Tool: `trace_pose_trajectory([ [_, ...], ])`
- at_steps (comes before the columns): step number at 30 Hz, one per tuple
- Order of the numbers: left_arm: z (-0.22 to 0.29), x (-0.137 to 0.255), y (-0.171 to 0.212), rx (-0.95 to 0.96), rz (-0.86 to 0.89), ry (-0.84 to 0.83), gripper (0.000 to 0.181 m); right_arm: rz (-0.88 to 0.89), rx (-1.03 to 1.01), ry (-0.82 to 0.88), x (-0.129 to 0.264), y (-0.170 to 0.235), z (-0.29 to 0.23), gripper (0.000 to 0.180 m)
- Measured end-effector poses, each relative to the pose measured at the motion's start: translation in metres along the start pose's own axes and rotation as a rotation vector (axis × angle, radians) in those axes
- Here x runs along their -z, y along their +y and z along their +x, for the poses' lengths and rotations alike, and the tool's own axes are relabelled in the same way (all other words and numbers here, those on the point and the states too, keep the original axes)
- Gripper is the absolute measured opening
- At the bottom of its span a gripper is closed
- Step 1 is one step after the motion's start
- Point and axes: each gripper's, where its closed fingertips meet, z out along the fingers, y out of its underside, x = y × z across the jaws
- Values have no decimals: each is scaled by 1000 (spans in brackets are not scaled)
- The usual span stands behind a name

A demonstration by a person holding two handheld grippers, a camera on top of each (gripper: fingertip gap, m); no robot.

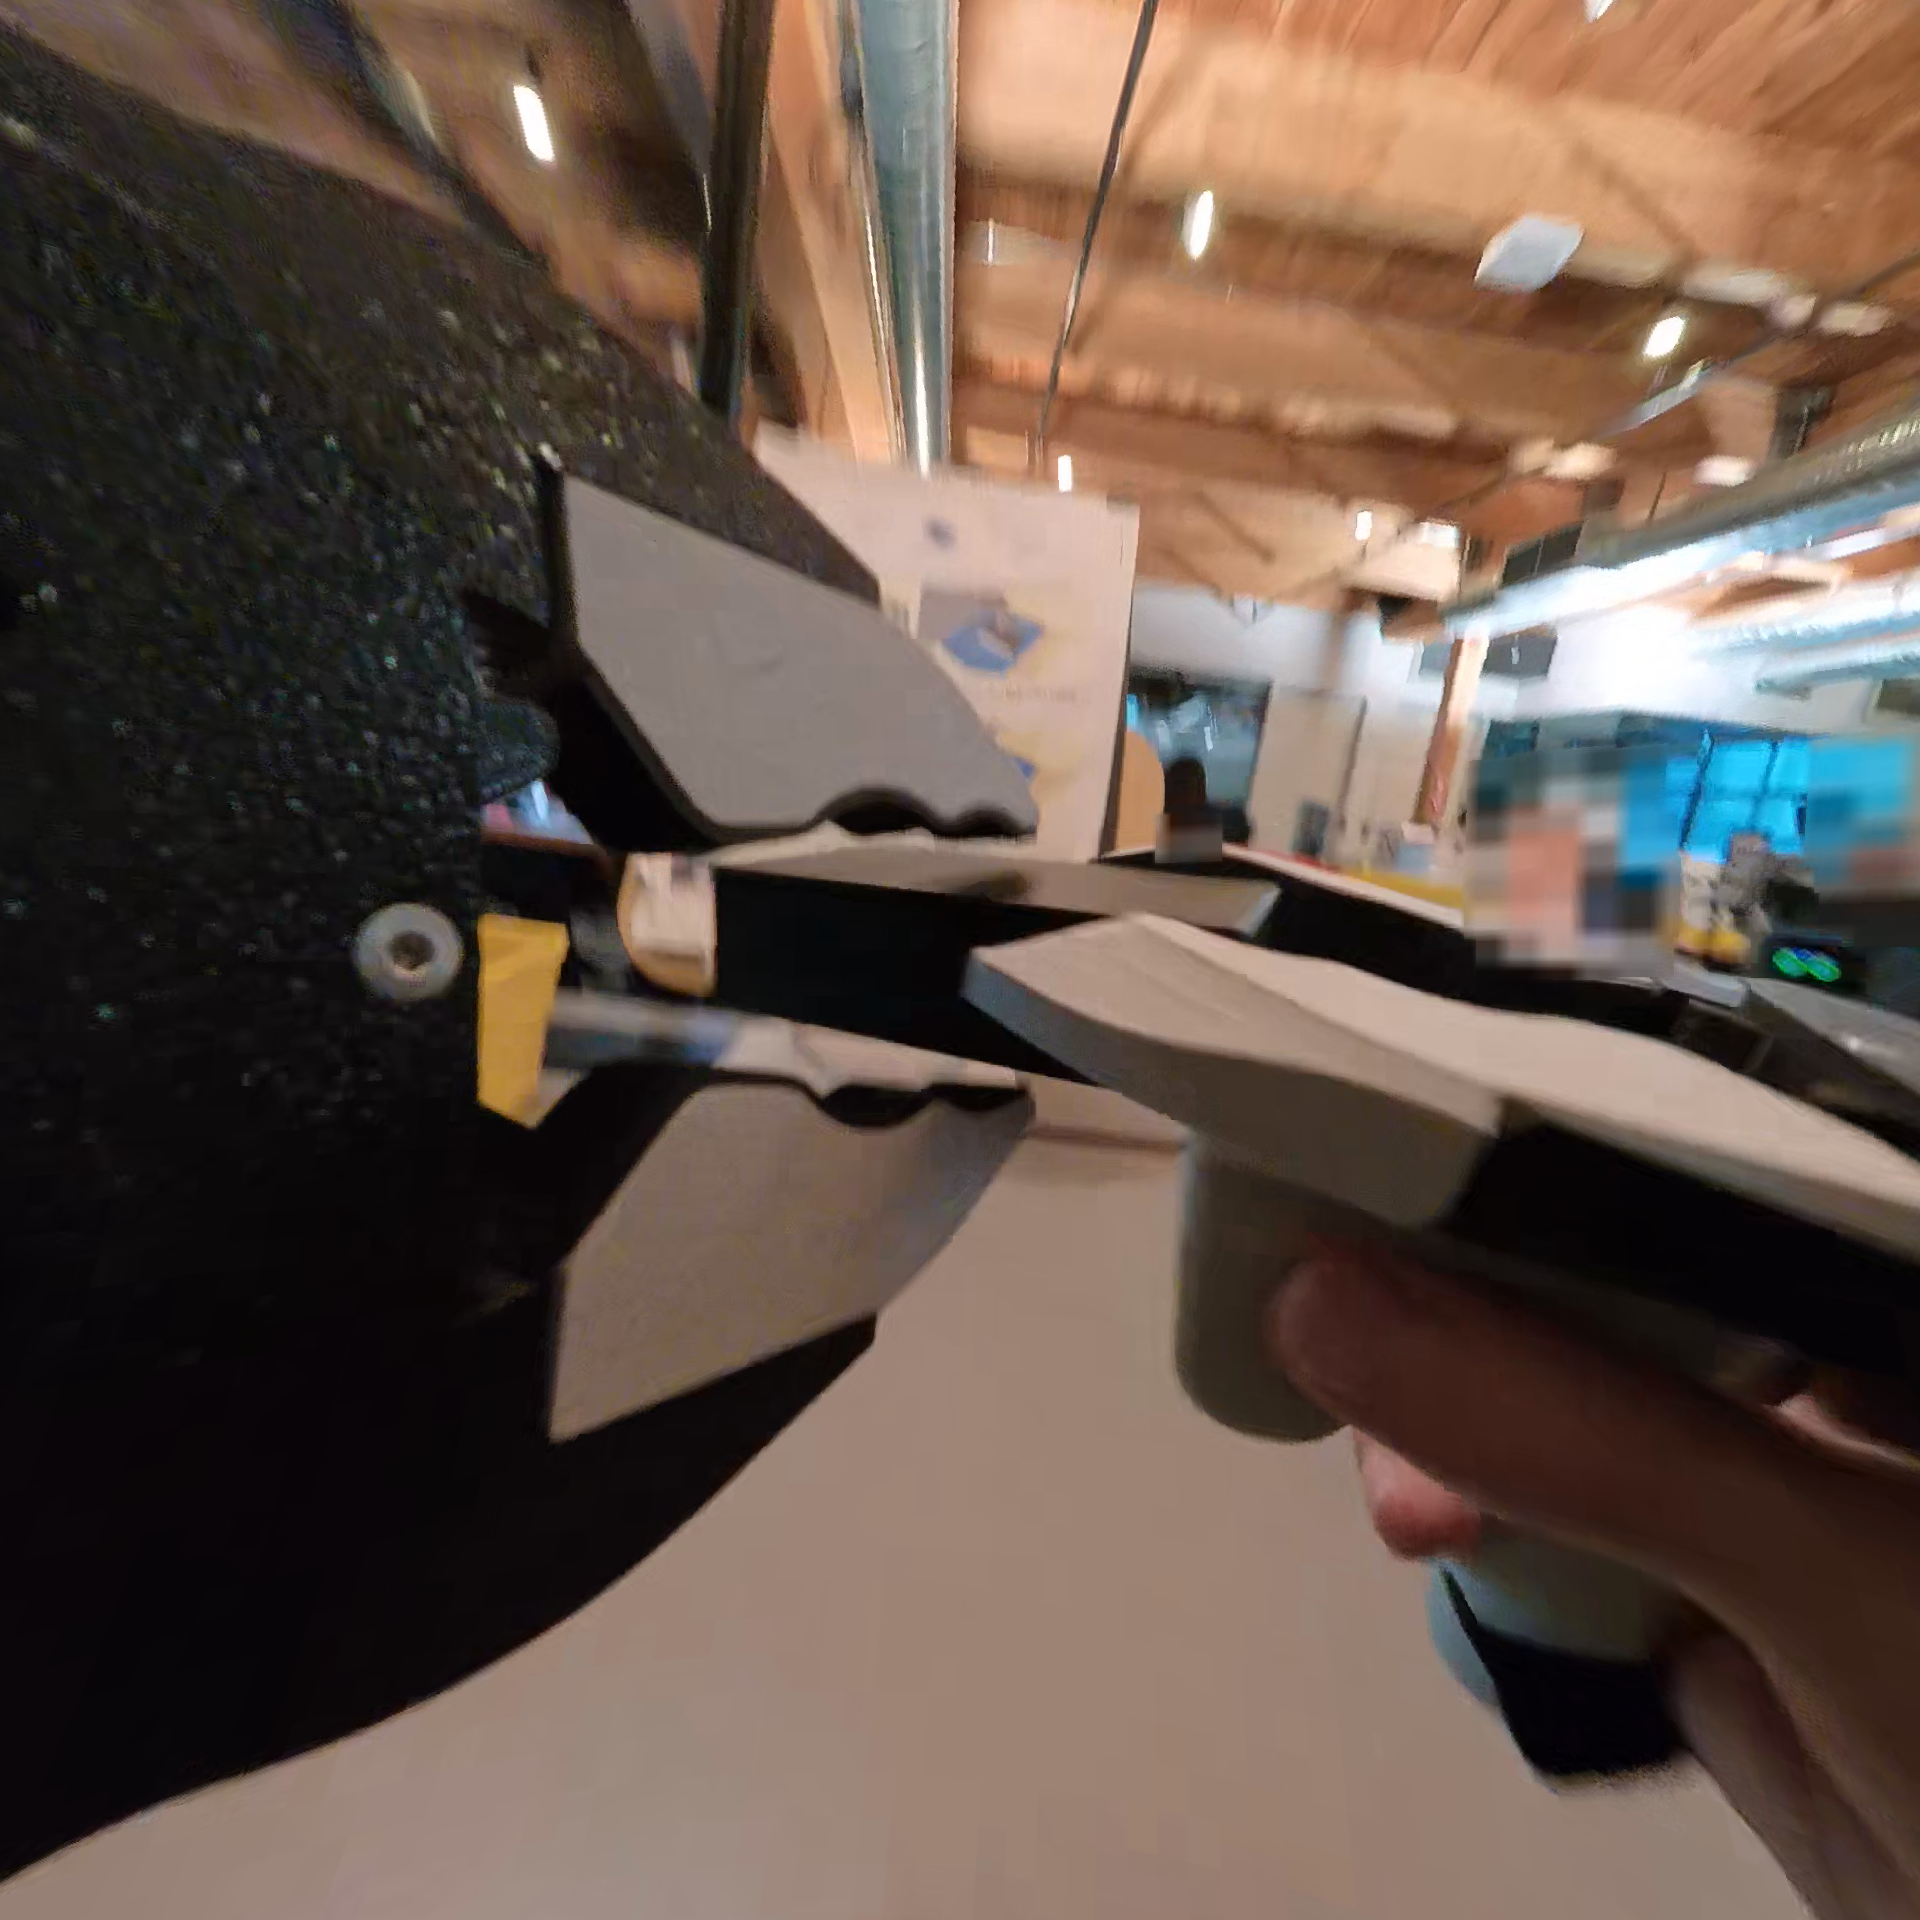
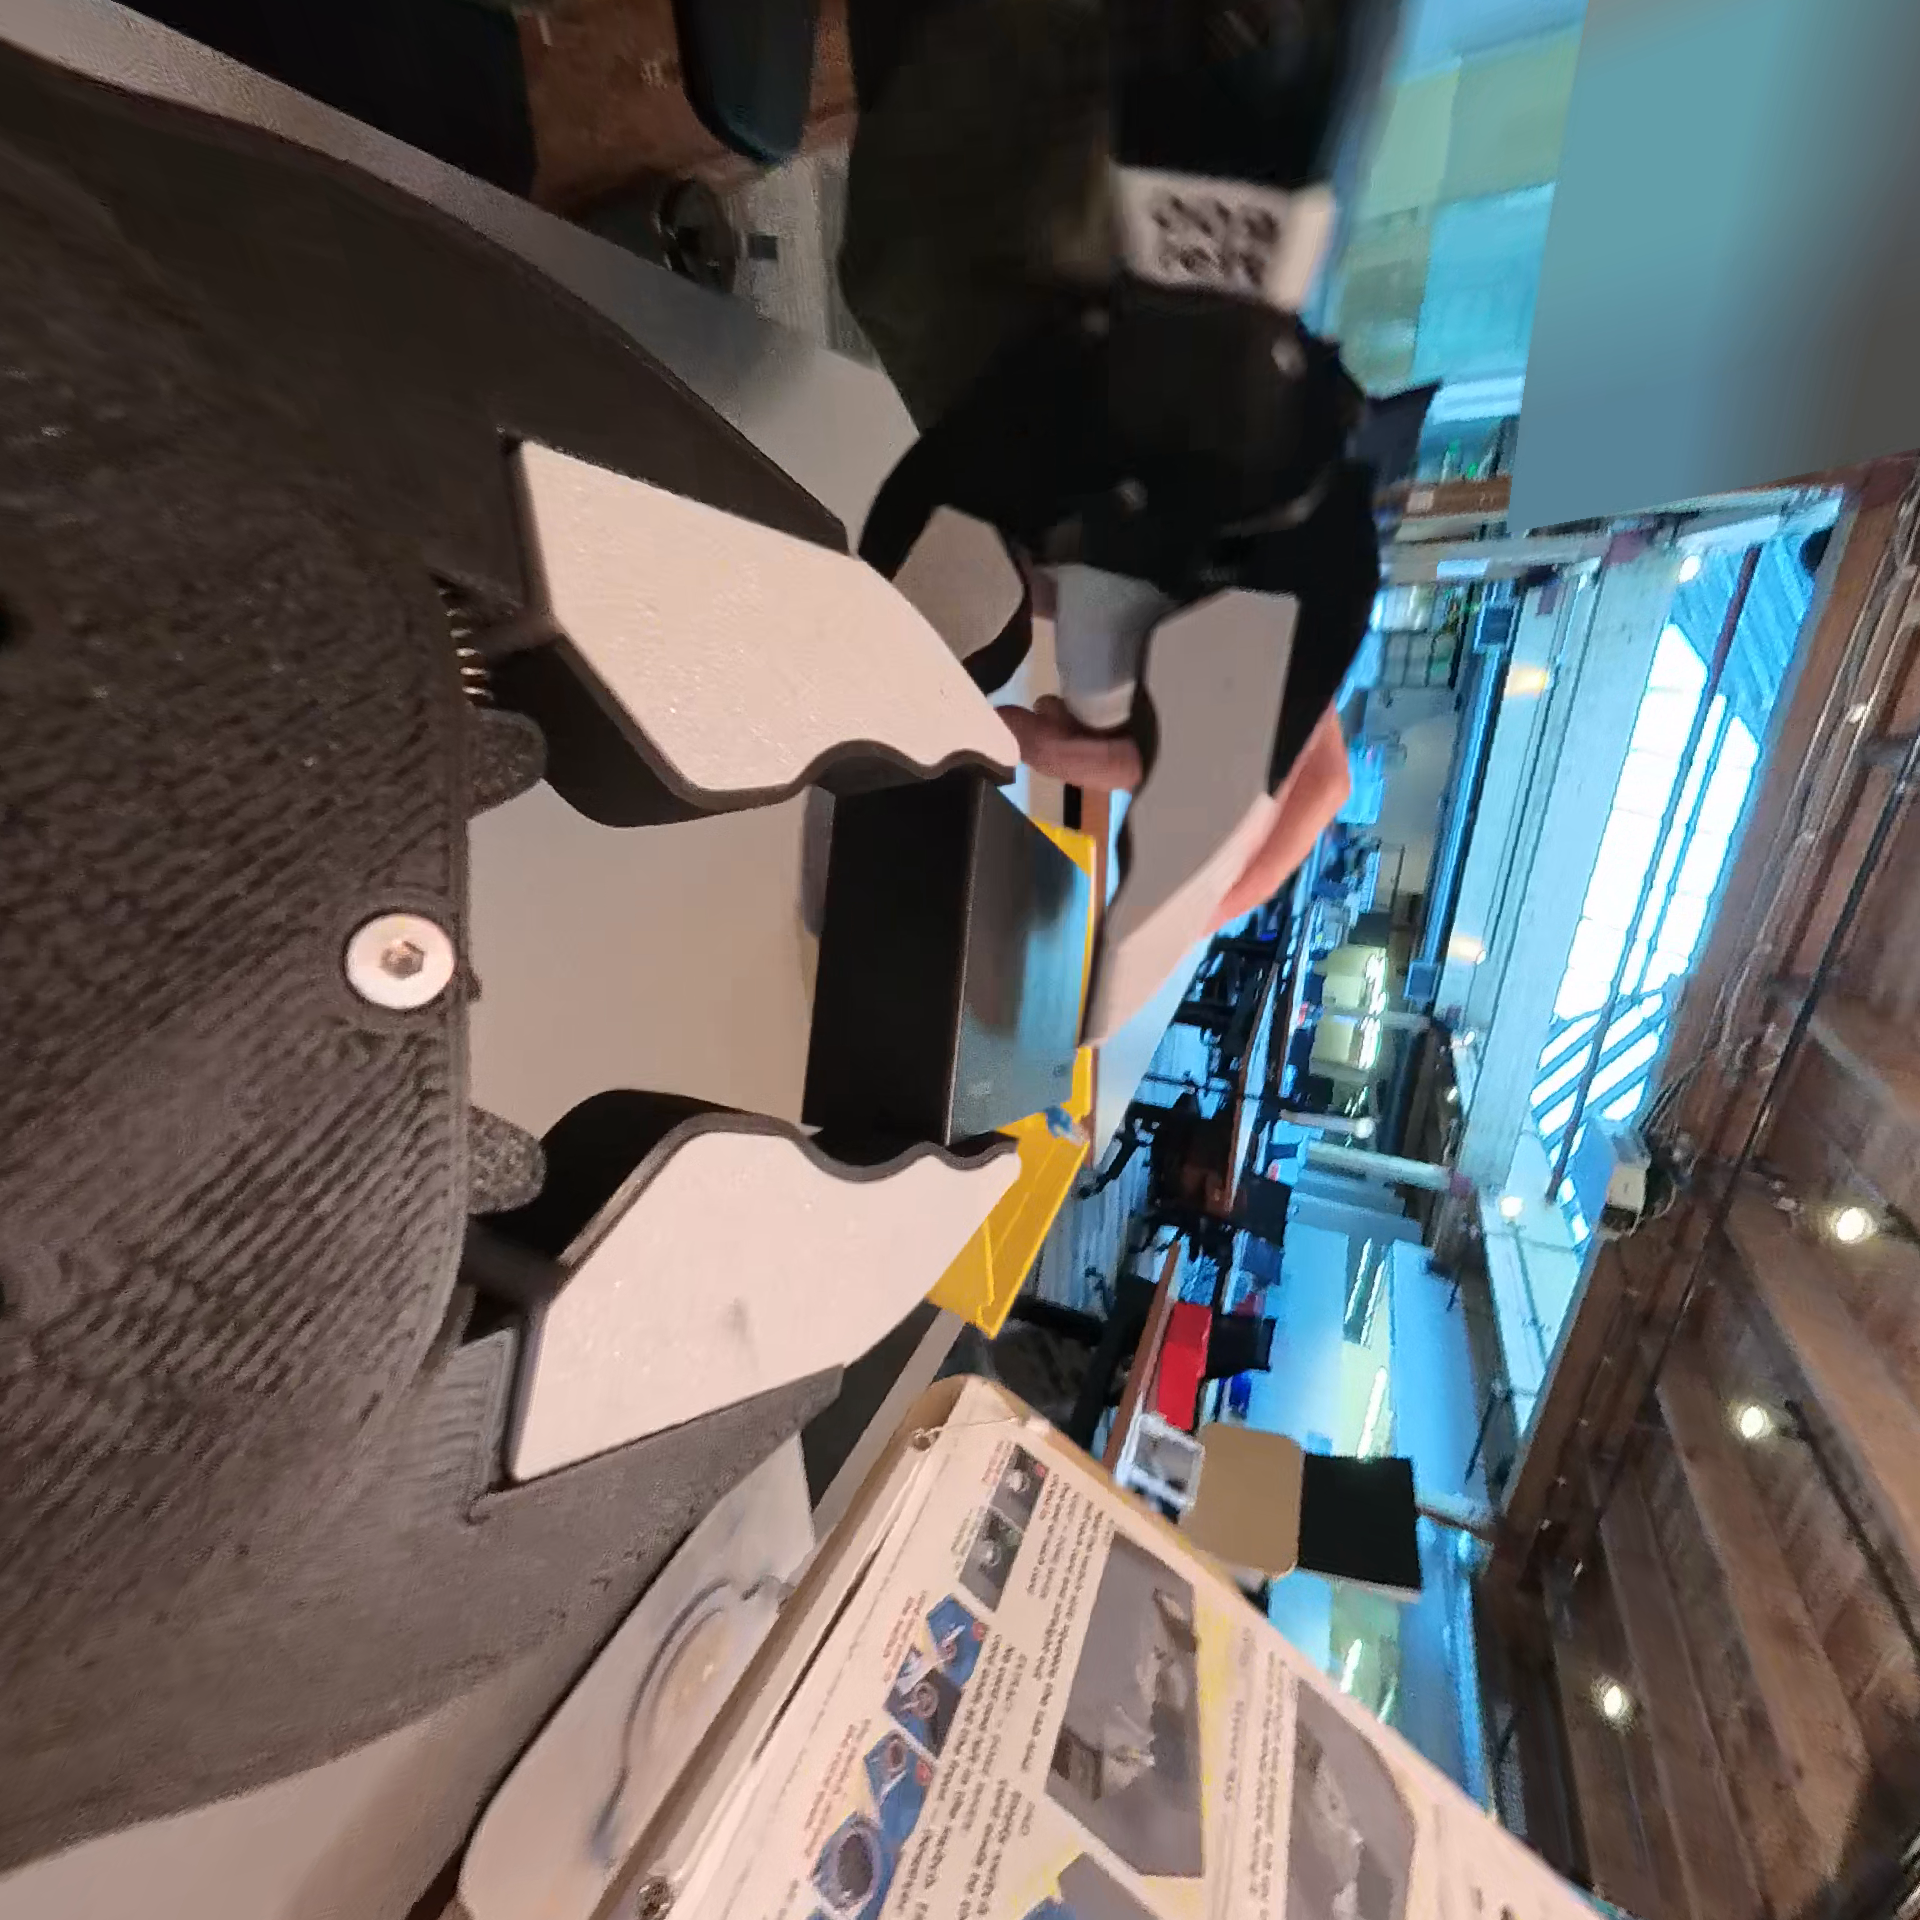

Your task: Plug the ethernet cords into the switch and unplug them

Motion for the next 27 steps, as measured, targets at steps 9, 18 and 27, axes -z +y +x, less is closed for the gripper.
trace_pose_trajectory([
  [9,-11,48,-25,1278,392,924,91,261,-134,-349,37,-31,-22,63],
  [18,35,60,-44,1718,387,1770,47,54,-38,-571,28,10,-69,63],
  [27,46,20,-22,1973,318,1431,30,20,-25,-318,24,36,-22,64],
])
